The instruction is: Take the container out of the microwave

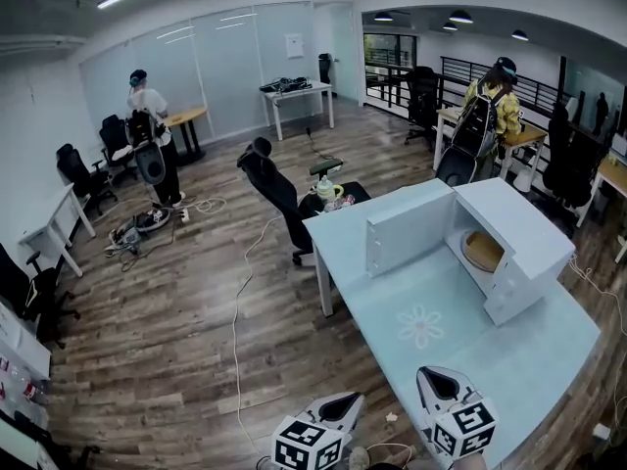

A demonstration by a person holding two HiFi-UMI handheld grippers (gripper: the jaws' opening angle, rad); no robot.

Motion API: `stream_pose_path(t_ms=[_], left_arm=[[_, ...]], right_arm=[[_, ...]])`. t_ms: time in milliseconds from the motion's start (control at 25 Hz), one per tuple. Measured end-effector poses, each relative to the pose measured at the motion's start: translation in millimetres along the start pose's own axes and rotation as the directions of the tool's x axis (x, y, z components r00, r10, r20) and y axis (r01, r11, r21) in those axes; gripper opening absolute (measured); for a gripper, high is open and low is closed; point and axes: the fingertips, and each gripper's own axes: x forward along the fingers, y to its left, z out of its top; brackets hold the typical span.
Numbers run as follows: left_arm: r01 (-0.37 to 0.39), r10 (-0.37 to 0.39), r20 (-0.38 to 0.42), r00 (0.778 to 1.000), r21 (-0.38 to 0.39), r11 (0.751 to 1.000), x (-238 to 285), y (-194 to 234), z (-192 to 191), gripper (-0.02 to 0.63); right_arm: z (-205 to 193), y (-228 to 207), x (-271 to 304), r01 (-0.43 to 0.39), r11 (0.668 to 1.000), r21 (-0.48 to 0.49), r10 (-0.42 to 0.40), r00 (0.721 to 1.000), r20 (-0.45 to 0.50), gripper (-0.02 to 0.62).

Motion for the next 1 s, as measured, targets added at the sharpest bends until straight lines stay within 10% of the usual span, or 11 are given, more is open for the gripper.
stream_pose_path(t_ms=[520,1000], left_arm=[[-0.031,0.030,-0.016,0.999,-0.025,0.999,80,45,33,0.005],[0.194,-0.183,-0.155,0.971,0.061,0.979,199,46,52,0.005]], right_arm=[[13,-38,89,-0.132,0.990,0.049,0.132,0.991,-0.005,0.009],[-7,-121,115,0.047,0.989,0.140,-0.046,0.999,-0.006,0.009]])
